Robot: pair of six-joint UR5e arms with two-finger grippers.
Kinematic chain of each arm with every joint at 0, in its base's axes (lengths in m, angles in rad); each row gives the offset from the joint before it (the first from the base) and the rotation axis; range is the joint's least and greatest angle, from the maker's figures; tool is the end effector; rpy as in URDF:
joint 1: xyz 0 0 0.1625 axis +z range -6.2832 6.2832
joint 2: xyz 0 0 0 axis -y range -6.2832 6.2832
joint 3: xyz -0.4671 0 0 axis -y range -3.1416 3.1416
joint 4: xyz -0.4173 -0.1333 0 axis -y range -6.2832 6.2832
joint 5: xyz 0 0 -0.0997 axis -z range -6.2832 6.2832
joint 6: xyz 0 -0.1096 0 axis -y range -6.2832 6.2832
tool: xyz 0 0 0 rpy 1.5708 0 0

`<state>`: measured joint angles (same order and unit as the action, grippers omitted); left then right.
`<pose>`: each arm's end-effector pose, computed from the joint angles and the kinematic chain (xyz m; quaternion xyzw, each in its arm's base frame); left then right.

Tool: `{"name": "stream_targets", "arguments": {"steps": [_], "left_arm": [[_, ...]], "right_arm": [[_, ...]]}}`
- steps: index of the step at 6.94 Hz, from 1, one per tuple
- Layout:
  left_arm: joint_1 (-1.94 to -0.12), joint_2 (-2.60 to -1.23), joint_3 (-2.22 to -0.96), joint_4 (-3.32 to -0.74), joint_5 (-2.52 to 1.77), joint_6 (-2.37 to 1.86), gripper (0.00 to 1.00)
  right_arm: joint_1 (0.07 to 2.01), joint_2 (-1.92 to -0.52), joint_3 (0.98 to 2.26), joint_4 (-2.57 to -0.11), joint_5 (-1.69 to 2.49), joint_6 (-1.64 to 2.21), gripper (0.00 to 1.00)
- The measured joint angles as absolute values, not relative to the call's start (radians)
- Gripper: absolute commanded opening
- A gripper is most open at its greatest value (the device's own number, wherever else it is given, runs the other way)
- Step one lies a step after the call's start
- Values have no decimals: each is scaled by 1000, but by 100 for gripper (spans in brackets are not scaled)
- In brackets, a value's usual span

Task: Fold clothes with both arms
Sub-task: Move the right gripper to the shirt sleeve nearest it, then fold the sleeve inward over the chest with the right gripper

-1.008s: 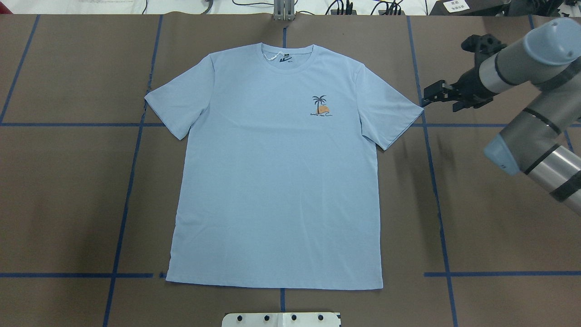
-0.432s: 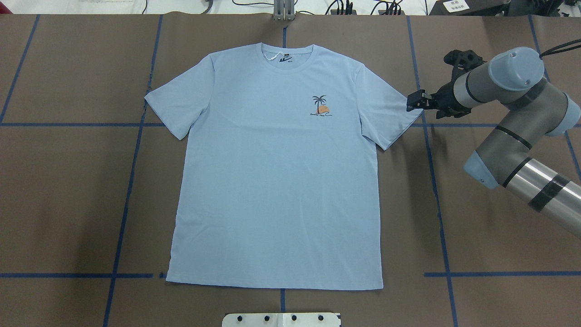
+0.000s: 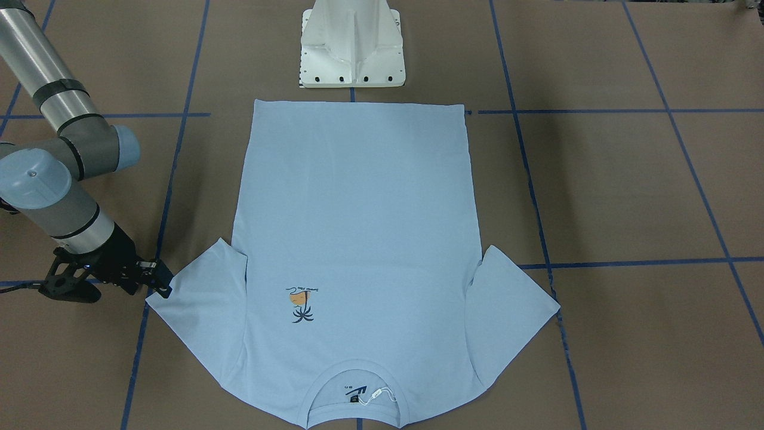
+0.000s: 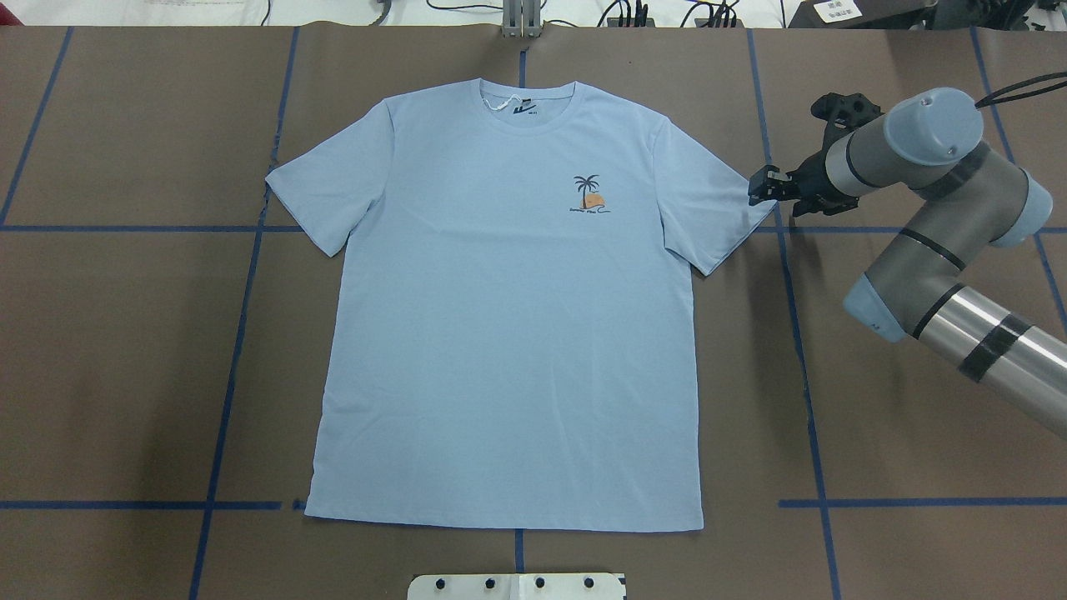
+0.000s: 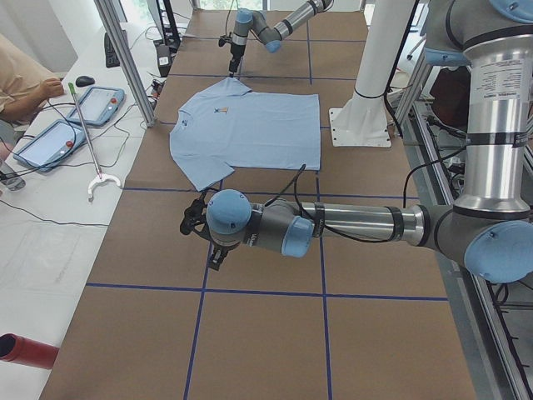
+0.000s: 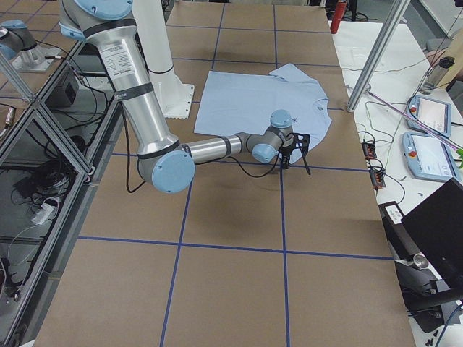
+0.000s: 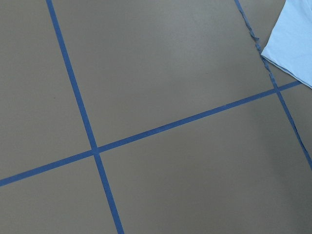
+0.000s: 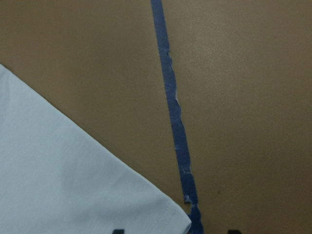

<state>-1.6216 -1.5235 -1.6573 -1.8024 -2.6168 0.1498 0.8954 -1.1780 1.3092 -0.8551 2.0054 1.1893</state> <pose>-0.0641 -0.5030 0.6390 0.1659 0.4807 0.1098 0.8540 -0.3903 -0.6266 0.5306 0.0813 -0.4393 0.1406 0.8835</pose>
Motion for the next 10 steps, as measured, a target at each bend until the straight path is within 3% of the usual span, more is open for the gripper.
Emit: {"name": "stream_targets", "arguments": {"steps": [1,2,7,10], "left_arm": [[-1622,-1523,-1658,-1802,-2617,150,100],[-1622,-1523,-1659,-1802,-2617,150,100],[-1623,-1523,-1663,-1802,-2621,148,100],[-1623,-1522,-1670,-1802,-2622,146,100]], "right_arm": [[895,-1168,1295,-855,2002,1191,52],[895,-1159,1279,-854,1995,1192,3],[898,-1146,1299,-854,1997,1198,0],[834,-1055,1333,-893,1985,1349,0]]}}
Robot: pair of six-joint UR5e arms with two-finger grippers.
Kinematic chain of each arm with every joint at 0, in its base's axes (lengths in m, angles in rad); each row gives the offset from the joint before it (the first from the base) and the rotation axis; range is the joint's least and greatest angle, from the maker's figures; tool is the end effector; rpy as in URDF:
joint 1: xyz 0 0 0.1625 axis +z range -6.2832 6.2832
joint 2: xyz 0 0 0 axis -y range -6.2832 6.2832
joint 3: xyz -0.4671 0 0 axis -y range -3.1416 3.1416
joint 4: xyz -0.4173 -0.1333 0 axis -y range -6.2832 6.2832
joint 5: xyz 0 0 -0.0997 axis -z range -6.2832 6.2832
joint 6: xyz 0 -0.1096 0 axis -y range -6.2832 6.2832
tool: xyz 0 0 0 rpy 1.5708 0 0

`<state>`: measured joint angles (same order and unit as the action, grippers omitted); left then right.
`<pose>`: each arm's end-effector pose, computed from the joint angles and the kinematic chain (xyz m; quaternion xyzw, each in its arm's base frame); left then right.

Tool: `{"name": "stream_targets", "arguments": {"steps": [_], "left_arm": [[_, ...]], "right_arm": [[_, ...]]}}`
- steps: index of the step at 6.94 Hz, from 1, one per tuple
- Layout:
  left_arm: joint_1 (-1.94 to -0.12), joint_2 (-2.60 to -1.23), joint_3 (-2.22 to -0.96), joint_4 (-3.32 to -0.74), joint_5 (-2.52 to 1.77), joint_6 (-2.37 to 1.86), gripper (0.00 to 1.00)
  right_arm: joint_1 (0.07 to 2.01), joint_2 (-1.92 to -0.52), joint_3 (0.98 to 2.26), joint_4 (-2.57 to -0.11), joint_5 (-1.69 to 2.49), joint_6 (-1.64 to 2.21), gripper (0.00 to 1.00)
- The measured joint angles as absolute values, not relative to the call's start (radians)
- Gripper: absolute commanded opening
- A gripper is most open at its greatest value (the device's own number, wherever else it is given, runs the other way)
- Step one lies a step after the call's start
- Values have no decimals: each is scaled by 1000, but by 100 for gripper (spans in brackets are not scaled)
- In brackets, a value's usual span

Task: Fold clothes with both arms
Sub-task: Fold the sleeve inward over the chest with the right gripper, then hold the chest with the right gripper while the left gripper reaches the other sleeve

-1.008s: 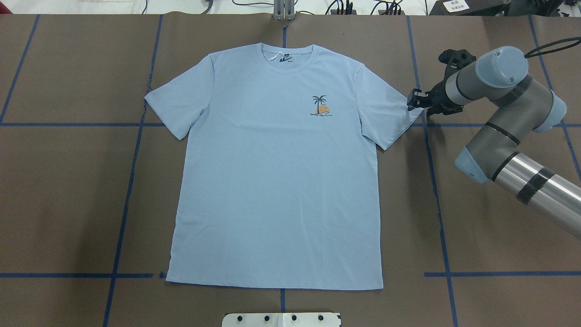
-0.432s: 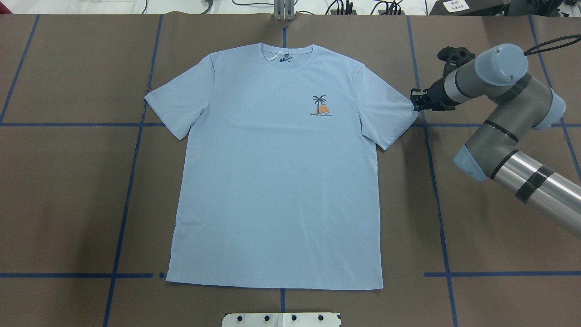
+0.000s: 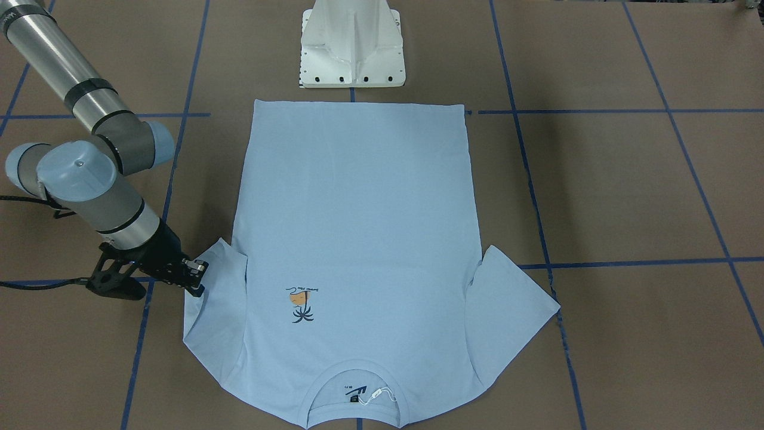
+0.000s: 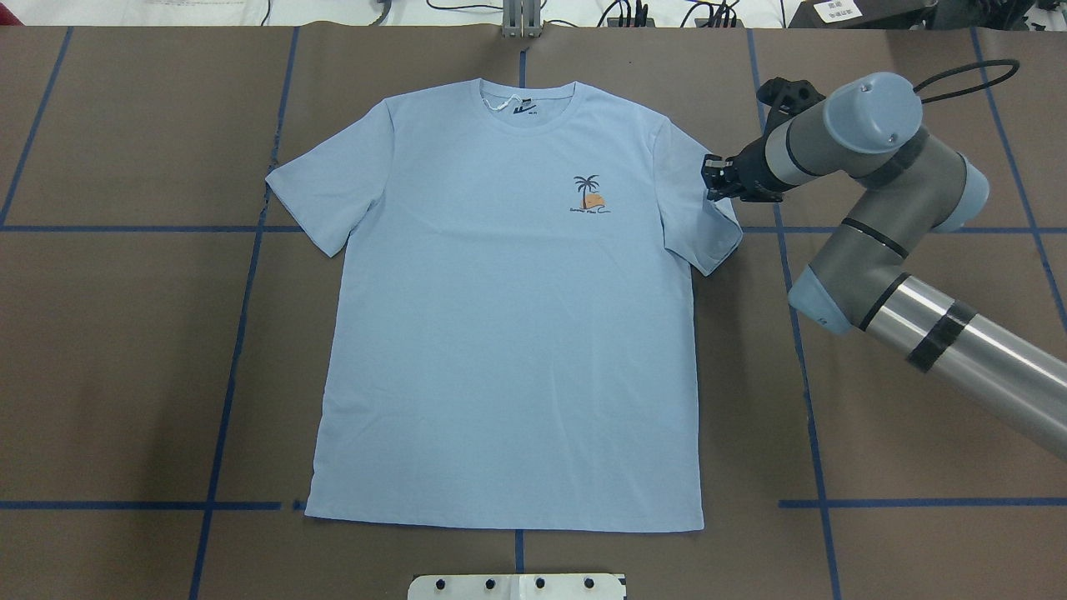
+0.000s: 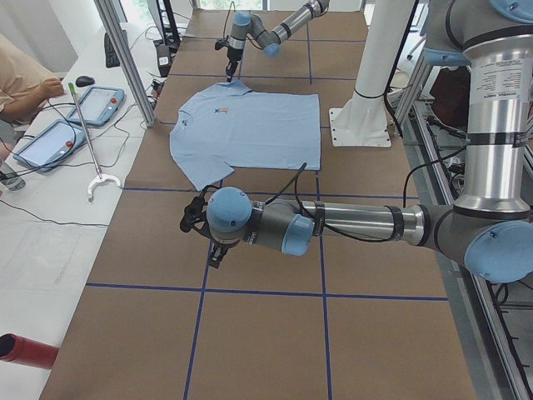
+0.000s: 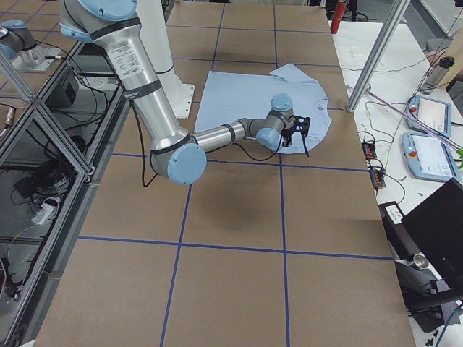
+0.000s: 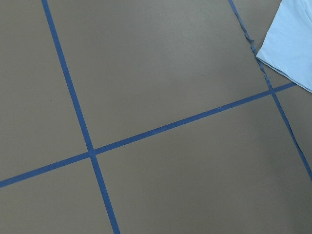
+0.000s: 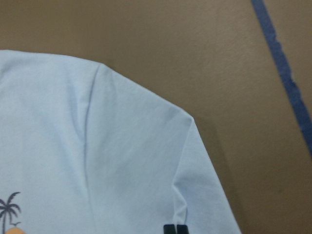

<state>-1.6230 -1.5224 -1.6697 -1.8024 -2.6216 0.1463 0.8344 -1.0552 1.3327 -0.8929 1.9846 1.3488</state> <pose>-0.0645 -0.5024 0.6325 0.1702 0.4821 0.1107 0.8523 -0.4518 -0.6313 0.4311 0.0692 -0.4806 0.1719 0.8572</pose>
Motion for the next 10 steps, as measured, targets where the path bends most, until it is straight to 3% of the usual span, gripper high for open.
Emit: {"name": "stream_targets", "arguments": {"steps": [2,3,8,10], "left_arm": [[-1623,-1519,-1674,-1802,-2622,146,100],[-1623,-1517,-1676,-1802,-2622,146,100],[-1585,-1527,-1672,-1880,-2633,91,100],[-1429,-1616,-1652,-1930,-2645,-127,100]], "right_arm": [[788,-901,1281,-1018,1909,1465,0],[765,-840,1239,-1045,1875,1504,99],[625,-737,1227,-1058,1712,1608,100],[577,-752,1360,-1128,1708,1672,100]]}}
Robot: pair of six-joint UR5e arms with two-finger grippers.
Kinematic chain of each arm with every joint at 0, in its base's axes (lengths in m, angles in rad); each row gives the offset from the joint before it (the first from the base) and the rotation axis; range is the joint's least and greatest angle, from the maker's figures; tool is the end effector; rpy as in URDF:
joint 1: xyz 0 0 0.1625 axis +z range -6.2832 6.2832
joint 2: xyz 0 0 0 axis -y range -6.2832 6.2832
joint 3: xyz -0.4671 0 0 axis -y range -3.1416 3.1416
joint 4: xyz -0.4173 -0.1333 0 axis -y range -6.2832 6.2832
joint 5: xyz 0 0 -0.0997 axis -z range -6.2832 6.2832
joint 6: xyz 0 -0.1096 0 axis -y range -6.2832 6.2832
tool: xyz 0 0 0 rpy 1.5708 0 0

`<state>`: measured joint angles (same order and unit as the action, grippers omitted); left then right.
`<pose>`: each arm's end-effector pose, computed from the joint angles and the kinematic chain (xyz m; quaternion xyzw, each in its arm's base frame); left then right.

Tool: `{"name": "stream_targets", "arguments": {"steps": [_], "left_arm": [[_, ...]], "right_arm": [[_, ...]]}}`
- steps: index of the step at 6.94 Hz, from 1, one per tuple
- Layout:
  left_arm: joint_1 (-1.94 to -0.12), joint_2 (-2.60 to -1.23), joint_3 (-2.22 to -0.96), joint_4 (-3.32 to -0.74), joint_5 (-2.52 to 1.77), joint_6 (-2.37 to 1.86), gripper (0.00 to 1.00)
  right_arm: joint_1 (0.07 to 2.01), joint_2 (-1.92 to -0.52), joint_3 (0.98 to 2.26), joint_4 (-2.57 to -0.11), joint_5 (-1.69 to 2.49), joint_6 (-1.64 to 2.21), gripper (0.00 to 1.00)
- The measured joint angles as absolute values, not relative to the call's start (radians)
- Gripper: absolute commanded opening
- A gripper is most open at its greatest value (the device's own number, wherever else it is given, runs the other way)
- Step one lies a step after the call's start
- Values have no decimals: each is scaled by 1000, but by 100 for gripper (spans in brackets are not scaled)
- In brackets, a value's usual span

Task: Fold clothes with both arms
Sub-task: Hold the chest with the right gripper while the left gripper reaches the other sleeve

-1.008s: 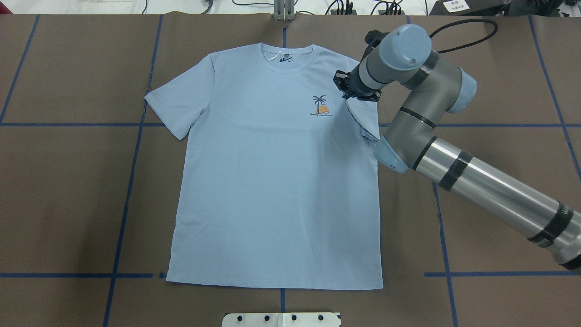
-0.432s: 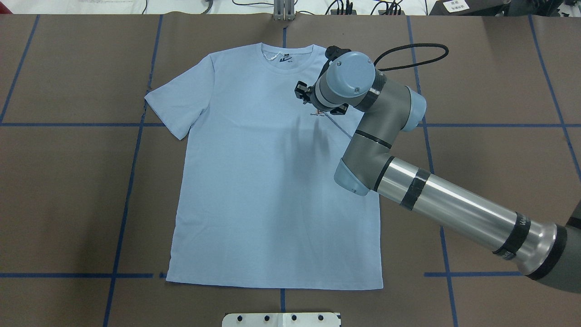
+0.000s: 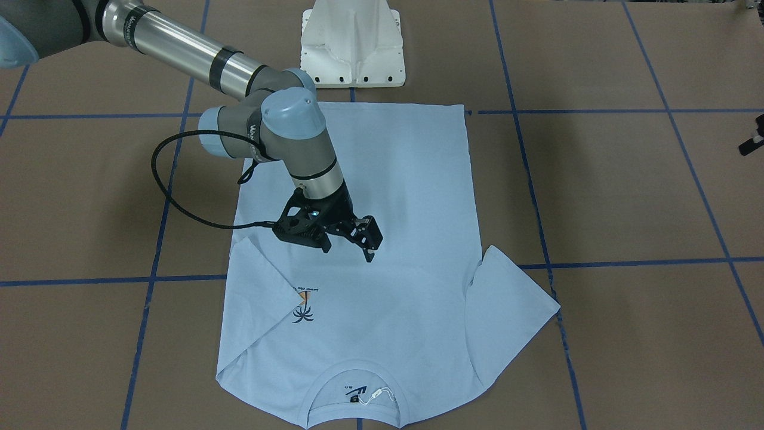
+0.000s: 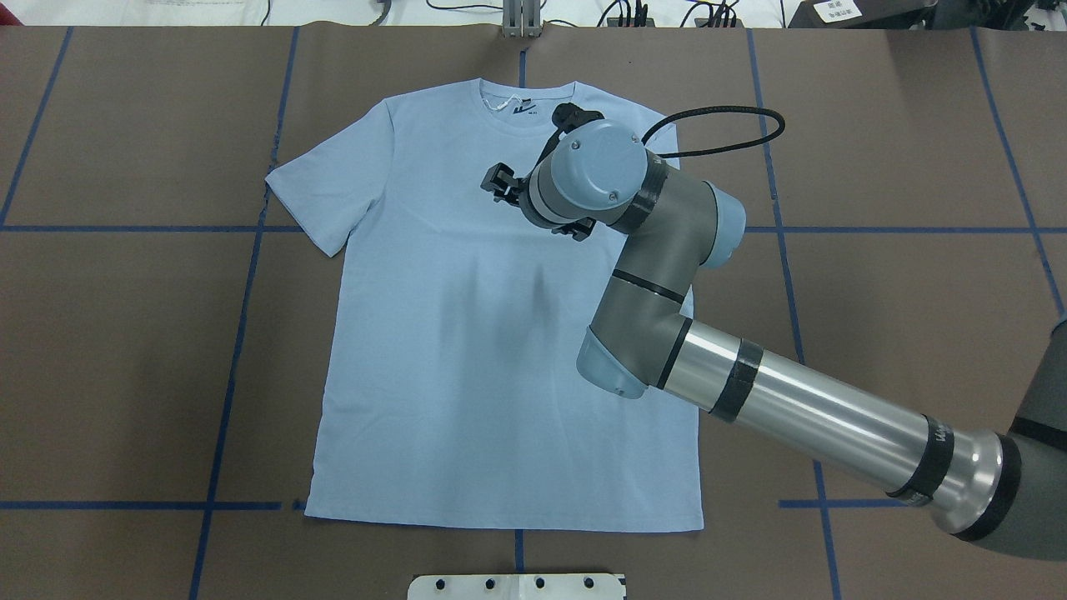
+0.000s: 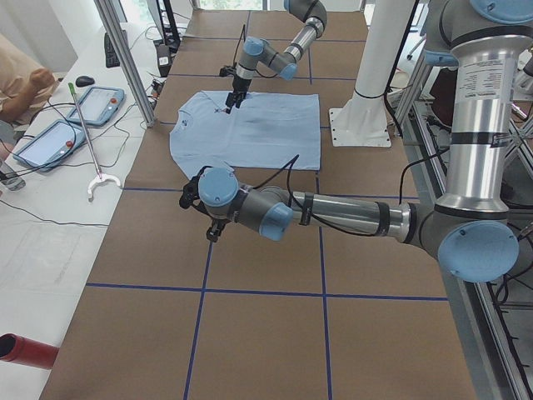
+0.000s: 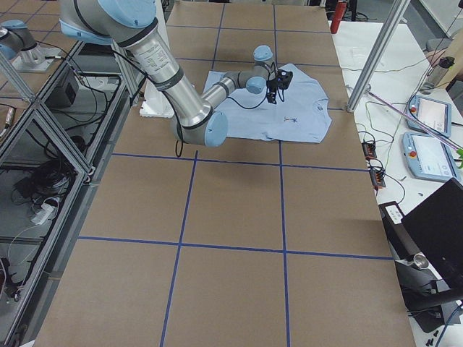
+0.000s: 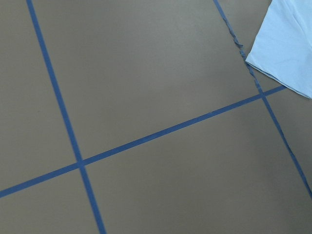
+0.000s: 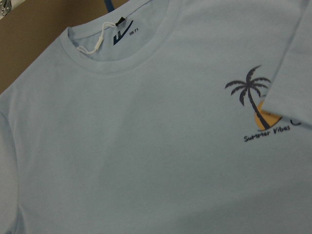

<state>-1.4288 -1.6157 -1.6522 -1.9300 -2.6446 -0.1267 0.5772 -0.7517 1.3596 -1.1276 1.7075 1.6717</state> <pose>0.0409 -0.5472 0.5763 0.1382 0.5197 0.1293 0.8331 -0.6289 -0.5508 0.2105 0.0607 -0.5003 0.2547 0.8253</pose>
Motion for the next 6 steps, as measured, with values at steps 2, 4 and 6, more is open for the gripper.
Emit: {"name": "stream_targets", "arguments": {"steps": [2,4,6], "left_arm": [[-1279,-1775,-1521,-2044,-2625,-395,100],[-1154,-1894,-1407,-2182,-2469,-660,99],[-991,-1983,-1349,-2289,-2184,-966,95]], "right_arm": [[530,-866,1611,-1235,1699,1698,100],[490,-995,1809,-1258,1671,1701,100],[480,-1055,1885,-1260,1660,1701,100]]}}
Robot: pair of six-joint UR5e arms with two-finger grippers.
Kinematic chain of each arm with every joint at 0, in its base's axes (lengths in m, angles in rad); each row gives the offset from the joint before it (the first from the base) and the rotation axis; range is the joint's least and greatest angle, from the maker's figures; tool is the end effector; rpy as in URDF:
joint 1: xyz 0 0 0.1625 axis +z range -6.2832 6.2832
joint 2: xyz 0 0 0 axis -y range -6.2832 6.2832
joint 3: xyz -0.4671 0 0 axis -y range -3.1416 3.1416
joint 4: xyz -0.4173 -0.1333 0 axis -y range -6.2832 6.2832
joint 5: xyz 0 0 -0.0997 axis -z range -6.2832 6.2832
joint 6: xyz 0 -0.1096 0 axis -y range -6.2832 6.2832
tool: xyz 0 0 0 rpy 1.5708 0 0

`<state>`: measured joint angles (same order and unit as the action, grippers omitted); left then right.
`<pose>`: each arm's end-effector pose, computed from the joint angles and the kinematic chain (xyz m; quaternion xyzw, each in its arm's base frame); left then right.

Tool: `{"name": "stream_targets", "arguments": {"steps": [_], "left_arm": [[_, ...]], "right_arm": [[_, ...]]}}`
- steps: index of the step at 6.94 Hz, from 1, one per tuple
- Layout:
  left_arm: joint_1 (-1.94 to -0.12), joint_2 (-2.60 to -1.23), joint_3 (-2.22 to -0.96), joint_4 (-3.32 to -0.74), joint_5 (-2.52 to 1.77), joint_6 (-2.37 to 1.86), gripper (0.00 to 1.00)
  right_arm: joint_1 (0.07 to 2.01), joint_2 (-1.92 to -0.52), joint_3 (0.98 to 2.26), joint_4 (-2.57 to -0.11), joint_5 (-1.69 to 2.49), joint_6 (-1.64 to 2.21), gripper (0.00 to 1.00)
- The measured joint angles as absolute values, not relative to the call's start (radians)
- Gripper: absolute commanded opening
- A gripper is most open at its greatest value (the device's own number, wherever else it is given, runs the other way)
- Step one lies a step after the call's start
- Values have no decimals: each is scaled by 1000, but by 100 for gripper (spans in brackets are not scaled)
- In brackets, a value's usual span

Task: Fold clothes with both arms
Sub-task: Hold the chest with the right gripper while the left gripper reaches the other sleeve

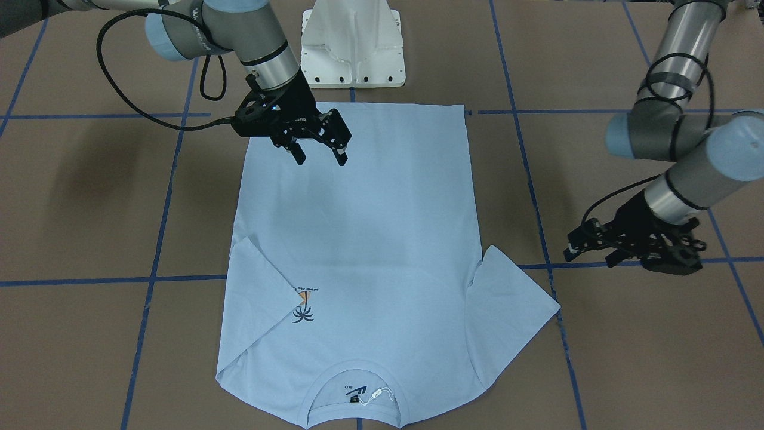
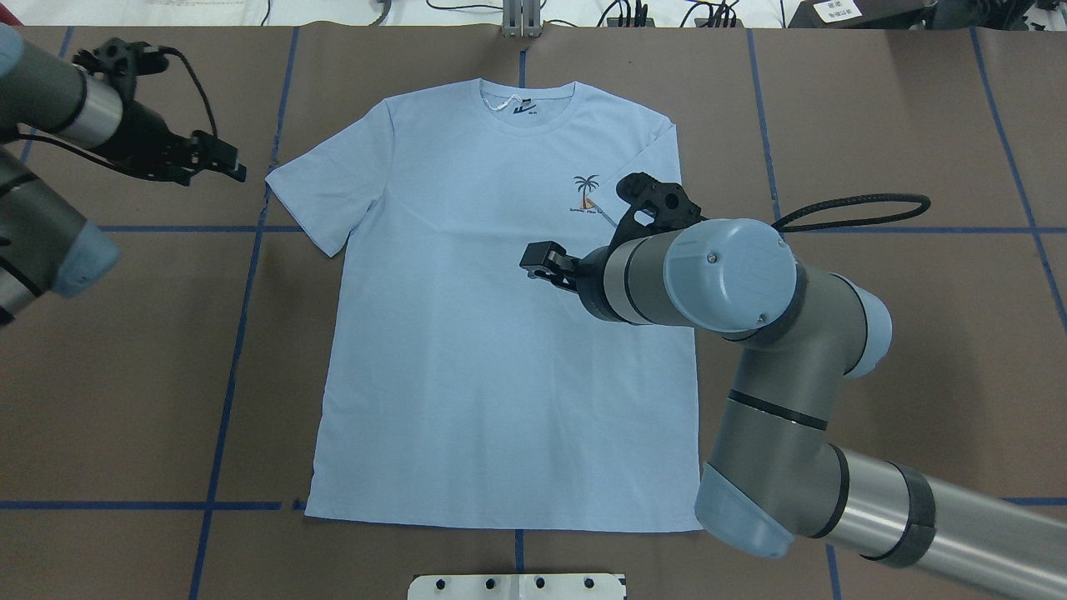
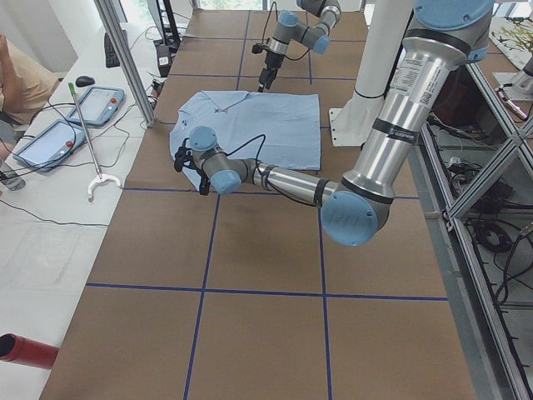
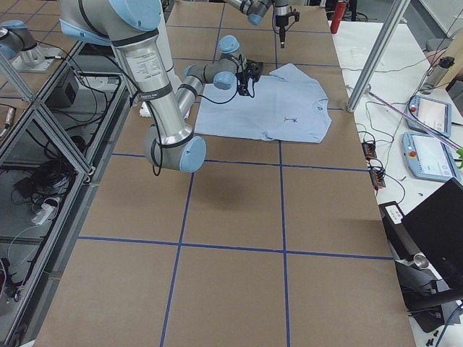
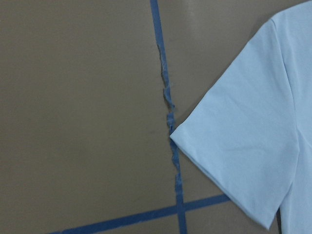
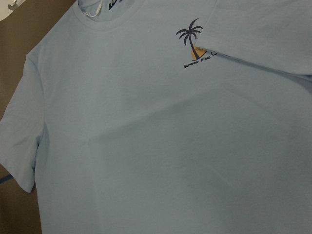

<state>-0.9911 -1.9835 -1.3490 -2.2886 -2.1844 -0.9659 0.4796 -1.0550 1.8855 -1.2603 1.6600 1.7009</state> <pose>0.3406 -0.6484 0.4877 0.1101 0.4864 -0.0343 0.8661 -0.5220 -0.4107 0.2156 0.0568 -0.5378 0.2294 0.8093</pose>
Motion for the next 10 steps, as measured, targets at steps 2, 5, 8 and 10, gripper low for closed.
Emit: {"name": "stream_targets", "arguments": {"steps": [2,5,8,10], "left_arm": [[-939,-2061,-1226,-2341,-2051,-1039,85],[-925,-2103,-1149,-2363,-2009,-1053,75],[-919,-2135,-1094,-2369,-2007,-1052,60],[-917,-2137,-1085,-2369,-2006,-1052,0]], "right_arm": [[478,-1079,1906,-1261,1654,1700,100],[476,-1081,1909,-1261,1652,1700,100],[475,-1082,1909,-1261,1639,1700,100],[473,-1082,1908,-1261,1633,1700,100]]}}
